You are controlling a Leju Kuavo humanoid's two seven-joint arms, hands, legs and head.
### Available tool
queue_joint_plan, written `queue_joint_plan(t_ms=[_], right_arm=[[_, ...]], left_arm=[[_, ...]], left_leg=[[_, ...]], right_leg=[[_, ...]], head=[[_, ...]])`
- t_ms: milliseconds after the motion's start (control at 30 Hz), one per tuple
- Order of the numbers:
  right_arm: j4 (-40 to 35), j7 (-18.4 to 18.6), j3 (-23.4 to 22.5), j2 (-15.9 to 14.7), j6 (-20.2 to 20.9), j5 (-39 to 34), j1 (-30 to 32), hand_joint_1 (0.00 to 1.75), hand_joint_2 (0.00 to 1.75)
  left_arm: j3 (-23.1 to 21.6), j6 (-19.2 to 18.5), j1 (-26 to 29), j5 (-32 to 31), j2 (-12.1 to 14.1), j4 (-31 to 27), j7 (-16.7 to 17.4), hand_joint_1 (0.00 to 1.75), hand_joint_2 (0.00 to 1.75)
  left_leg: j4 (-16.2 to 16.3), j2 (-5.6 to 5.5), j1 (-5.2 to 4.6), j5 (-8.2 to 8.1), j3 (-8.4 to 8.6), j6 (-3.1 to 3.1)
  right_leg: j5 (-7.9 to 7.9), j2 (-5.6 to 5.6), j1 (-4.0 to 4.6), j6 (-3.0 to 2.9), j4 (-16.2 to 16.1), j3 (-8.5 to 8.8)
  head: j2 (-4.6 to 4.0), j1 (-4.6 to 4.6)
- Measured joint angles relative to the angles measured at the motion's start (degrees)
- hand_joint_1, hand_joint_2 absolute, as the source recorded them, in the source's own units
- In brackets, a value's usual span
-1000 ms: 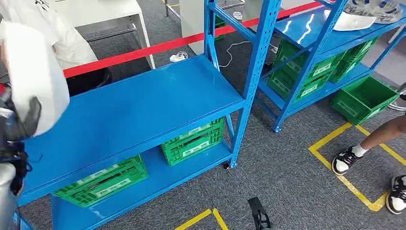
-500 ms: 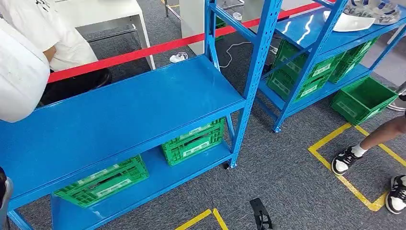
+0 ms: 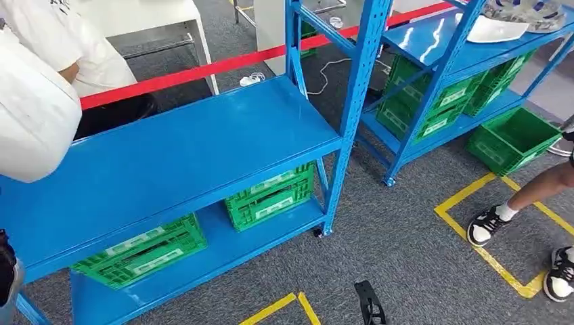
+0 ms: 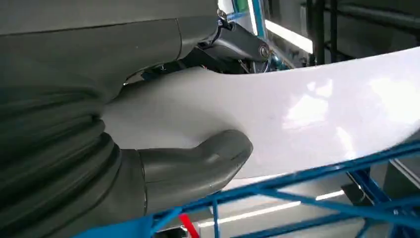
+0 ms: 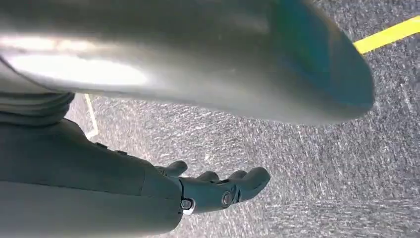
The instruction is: Take the parts from the cabinet and place them on the table.
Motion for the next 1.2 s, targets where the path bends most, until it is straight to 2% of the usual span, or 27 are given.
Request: queue_joint_plan(t_ms=[67,100,133,200,233,267,300,333,400,433,467,567,600,633,700,733,767,800,833,867,900,933,967,1067,1100,1133,1200], right_arm=[[0.0,0.0,-0.2,0.0,0.0,-0.2,0.1,0.00,0.00],[0.0,0.0,-0.2,0.1,0.0,-0.2,0.0,0.00,0.00],[0.0,0.0,-0.4,0.1,0.0,-0.3,0.0,0.00,0.00],[0.0,0.0,-0.6,0.1,0.0,-0.5,0.1,0.00,0.00],[0.0,0.2,-0.8,0.1,-0.1,-0.7,0.1,0.00,0.00],[0.0,0.2,-1.0,0.1,-0.1,-0.9,0.1,0.00,0.00],[0.0,0.3,-1.2,0.1,-0.1,-1.0,0.2,0.00,0.00],[0.0,0.5,-1.2,0.2,-0.1,-1.1,0.2,0.00,0.00],[0.0,0.6,-1.5,0.4,-0.1,-1.2,0.2,0.00,0.00],[0.0,0.6,-1.5,0.4,-0.1,-1.2,0.2,0.00,0.00],[0.0,0.6,-1.6,0.4,-0.1,-1.2,0.3,0.00,0.00],[0.0,0.2,-1.6,0.4,0.1,-1.0,0.3,0.00,0.00],[0.0,-0.1,-1.6,0.4,0.2,-0.9,0.4,0.00,0.00],[0.0,-0.3,-1.6,0.4,0.4,-0.6,0.6,0.00,0.00],[0.0,-0.3,-1.6,0.4,0.7,-0.3,0.6,0.00,0.00],[0.0,-0.3,-1.6,0.3,0.7,-0.2,0.6,0.00,0.00],[0.0,-0.3,-1.6,0.3,0.7,0.0,0.6,0.00,0.00],[0.0,-0.3,-1.6,0.3,0.7,0.1,0.6,0.00,0.00],[0.0,-0.3,-1.6,0.3,0.8,0.2,0.6,0.00,0.00],[0.0,-0.4,-1.6,0.3,0.9,0.2,0.5,0.00,0.00],[0.0,-0.4,-1.6,0.3,0.9,0.3,0.5,0.00,0.00],[0.0,-0.6,-1.6,0.3,1.0,0.3,0.4,0.00,0.00],[0.0,-0.7,-1.6,0.3,1.1,0.4,0.3,0.00,0.00],[0.0,-0.8,-1.6,0.3,1.1,0.4,0.5,0.00,0.00],[0.0,-0.8,-1.6,0.3,1.1,0.4,0.5,0.00,0.00],[0.0,-0.8,-1.6,0.3,1.1,0.4,0.3,0.00,0.00],[0.0,-0.8,-1.6,0.3,1.1,0.4,0.3,0.00,0.00]], left_arm=[[-0.2,-0.2,0.1,0.0,0.0,-0.1,0.0,1.75,1.75],[-0.2,-0.2,0.1,0.0,0.1,-0.1,0.0,1.75,1.75],[-0.2,-0.2,0.1,-0.1,0.2,-0.1,0.0,1.75,1.75],[-0.3,-0.4,0.1,-0.2,0.3,-0.1,-0.1,1.75,1.75],[-0.4,-0.7,0.3,-0.2,0.3,-0.1,-0.1,1.75,1.75],[-0.5,-0.8,0.5,-0.2,0.3,0.0,-0.1,1.75,1.75],[-0.5,-0.8,0.8,-0.3,0.3,0.0,-0.1,1.75,1.75],[-0.6,-0.9,0.8,-0.4,0.3,0.1,-0.2,1.75,1.75],[-0.7,-1.0,0.8,-0.5,0.3,0.0,-0.3,1.75,1.75],[-0.8,-1.0,0.7,-0.5,0.3,0.0,-0.3,1.75,1.75],[-0.9,-1.1,0.8,-0.5,0.3,-0.1,-0.4,1.75,1.75],[-1.0,-1.4,0.6,-0.3,0.7,0.0,-0.5,1.75,1.75],[-1.1,-1.4,0.7,0.0,0.9,0.0,-0.7,1.75,1.75],[-1.1,-1.4,0.8,0.4,1.0,0.1,-1.1,1.75,1.75],[-1.1,-1.3,1.3,0.9,1.8,0.1,-1.6,1.75,1.75],[-1.1,-1.3,1.9,1.1,2.2,0.1,-1.9,1.75,1.75],[-1.1,-1.2,2.6,1.2,2.5,0.1,-2.1,1.75,1.75],[-1.1,-1.0,3.4,1.2,2.6,0.0,-2.3,1.75,1.75],[-1.1,-0.8,4.1,1.2,3.0,-0.1,-2.5,1.75,1.75],[-1.1,-0.7,4.5,1.2,3.2,-0.2,-2.6,1.75,1.75],[-1.0,-0.5,4.8,1.2,3.4,-0.3,-2.7,1.75,1.75],[-0.9,-0.4,5.1,1.2,3.6,-0.7,-2.8,1.75,1.75],[-0.7,-0.3,5.3,1.2,4.0,-1.0,-2.9,1.75,1.75],[-0.6,-0.3,5.9,1.2,4.5,-1.1,-3.1,1.75,1.75],[-0.6,-0.3,6.2,1.2,4.8,-1.1,-3.1,1.75,1.75],[-0.5,-0.3,6.4,1.2,5.2,-1.1,-3.1,1.75,1.75],[-0.3,-0.2,6.4,1.2,5.5,-1.0,-3.1,1.75,1.75]], left_leg=[[-0.2,-0.07,0.06,0.58,-0.22,-0.92],[0.2,-0.03,0.24,-0.01,-0.50,-1.17],[2.1,0.00,0.32,-2.80,-1.37,-1.52],[9.7,0.00,0.43,-8.37,-3.74,-2.01],[14.1,0.01,0.43,-10.53,-4.95,-2.16],[16.1,0.00,0.43,-11.07,-5.11,-2.17],[15.6,0.00,0.42,-10.16,-3.96,-2.06],[13.0,0.00,0.42,-8.21,-1.77,-1.84],[3.4,-0.02,0.30,-5.10,5.16,-1.03],[-1.0,0.00,0.12,-7.13,7.54,-0.67],[-1.3,-0.01,-0.31,-6.46,8.26,-0.69],[-1.8,-0.05,-0.61,-5.52,7.29,0.43],[-2.7,0.22,0.17,-4.32,7.07,1.10],[-2.8,0.32,0.02,-3.56,6.74,1.43],[-2.7,0.39,0.00,-2.16,5.01,1.92],[-2.7,0.41,-0.08,-1.45,4.02,1.99],[-2.5,0.45,-0.12,-0.80,3.09,2.00],[-2.3,0.47,-0.12,-0.25,2.17,1.89],[-2.0,0.47,-0.09,0.28,1.12,1.71],[-1.6,0.47,-0.03,0.68,0.20,1.52],[-1.1,0.47,0.00,1.00,-0.60,1.30],[-0.6,0.49,0.01,1.24,-1.16,1.01],[-0.1,0.47,-0.21,1.48,-1.78,0.64],[-0.6,0.46,-0.13,2.93,-1.73,-0.52],[-0.6,0.34,-0.07,3.18,-2.04,-0.81],[0.3,0.25,0.09,1.06,-2.68,-1.24],[6.5,0.25,0.39,-5.88,-4.64,-1.95]], right_leg=[[0.70,0.00,-0.12,-1.04,-0.1,-0.50],[1.05,-0.15,-0.22,-1.54,-0.2,-0.63],[1.56,-0.16,-0.19,-2.02,-0.4,-1.07],[2.38,-0.17,-0.11,-2.29,-0.4,-2.12],[2.91,-0.17,-0.04,-2.29,-0.3,-2.86],[3.38,-0.20,0.01,-2.31,-0.3,-3.48],[3.89,-0.20,0.06,-2.26,-0.3,-4.11],[4.39,-0.21,0.11,-2.17,-0.3,-4.71],[5.42,-0.18,0.17,-1.92,-0.3,-5.64],[5.86,-0.17,0.16,-1.68,-0.4,-5.81],[6.38,-0.16,0.15,-1.21,-0.7,-5.72],[7.97,-0.17,0.01,0.03,-1.7,-5.31],[8.05,-0.02,-0.08,0.34,-1.6,-5.68],[5.25,-0.18,0.09,0.50,-0.3,-6.31],[-1.93,-0.23,0.14,0.58,6.7,-8.32],[-4.36,-0.22,0.19,0.73,11.2,-9.29],[-5.05,-0.23,0.21,0.83,14.5,-9.58],[-4.03,-0.24,0.20,0.86,15.6,-8.99],[-1.93,-0.26,0.19,0.84,14.2,-7.12],[-0.20,-0.30,0.18,0.76,11.1,-4.45],[0.48,-0.32,0.18,0.65,6.5,-0.92],[-1.36,-0.32,0.19,0.44,1.7,2.37],[-2.71,-0.22,0.66,-0.10,-1.3,3.87],[-1.77,-0.17,0.82,-1.40,-0.9,3.09],[-0.90,-0.36,0.42,-1.94,-1.4,2.60],[-0.16,-0.51,0.36,-2.35,-1.4,1.92],[1.16,-0.54,0.35,-2.68,-1.4,0.28]], head=[[0.00,0.00],[0.00,0.00],[0.00,-0.11],[0.00,-0.20],[0.00,-0.22],[0.00,-0.22],[0.00,-0.22],[0.00,-0.22],[0.00,-0.20],[0.00,-0.20],[0.00,-0.09],[0.00,-0.39],[0.00,-0.50],[0.00,-0.37],[0.00,-0.17],[0.00,-0.20],[0.00,-0.15],[0.00,-0.20],[0.00,-0.13],[0.00,-0.13],[0.00,-0.07],[0.00,-0.02],[0.00,0.02],[0.00,0.11],[0.00,0.04],[0.00,0.00],[0.00,-0.20]])
